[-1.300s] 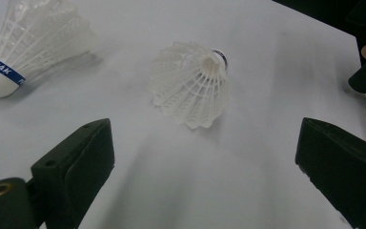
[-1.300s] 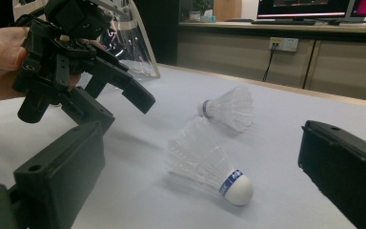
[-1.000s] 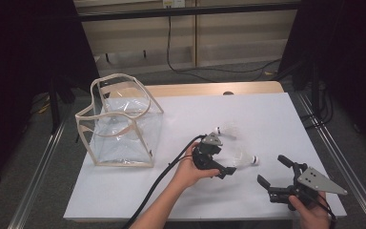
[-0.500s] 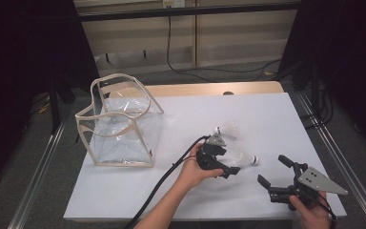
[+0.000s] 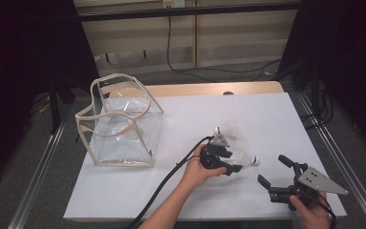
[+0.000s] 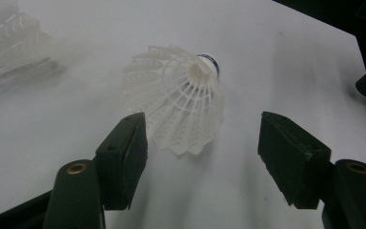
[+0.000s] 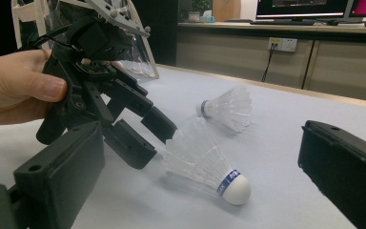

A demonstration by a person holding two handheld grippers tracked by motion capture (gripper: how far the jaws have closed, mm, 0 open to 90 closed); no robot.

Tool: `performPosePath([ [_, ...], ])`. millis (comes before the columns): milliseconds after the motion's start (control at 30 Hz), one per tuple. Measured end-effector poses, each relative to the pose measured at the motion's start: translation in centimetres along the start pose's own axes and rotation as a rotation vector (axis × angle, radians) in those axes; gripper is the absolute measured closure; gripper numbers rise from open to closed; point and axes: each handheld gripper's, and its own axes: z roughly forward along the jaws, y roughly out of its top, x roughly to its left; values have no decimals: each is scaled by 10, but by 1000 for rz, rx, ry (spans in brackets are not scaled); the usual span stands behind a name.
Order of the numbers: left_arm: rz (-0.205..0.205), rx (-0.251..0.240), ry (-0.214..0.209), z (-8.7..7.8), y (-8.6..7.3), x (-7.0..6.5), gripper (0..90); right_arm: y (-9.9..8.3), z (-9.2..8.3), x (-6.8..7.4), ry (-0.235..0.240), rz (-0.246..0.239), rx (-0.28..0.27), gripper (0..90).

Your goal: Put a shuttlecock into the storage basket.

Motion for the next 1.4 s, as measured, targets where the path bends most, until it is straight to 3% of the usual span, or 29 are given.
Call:
performPosePath([
  [133,1,16,1,3,0,0,397,0,0,0,1,3,0,14],
  [400,-6,-8,13,8,0,1,508,0,0,0,-1,2,2,14],
  [867,1,17,21,22,5,-4,677,0,0,0,-1,1,-1,14],
  [1100,14,15,5,24,6,-7,890,0,0,-1,0,2,-2,14],
  [1400,-7,18,-10,10,9,-8,900,0,0,-1,-2,4,-4,14],
])
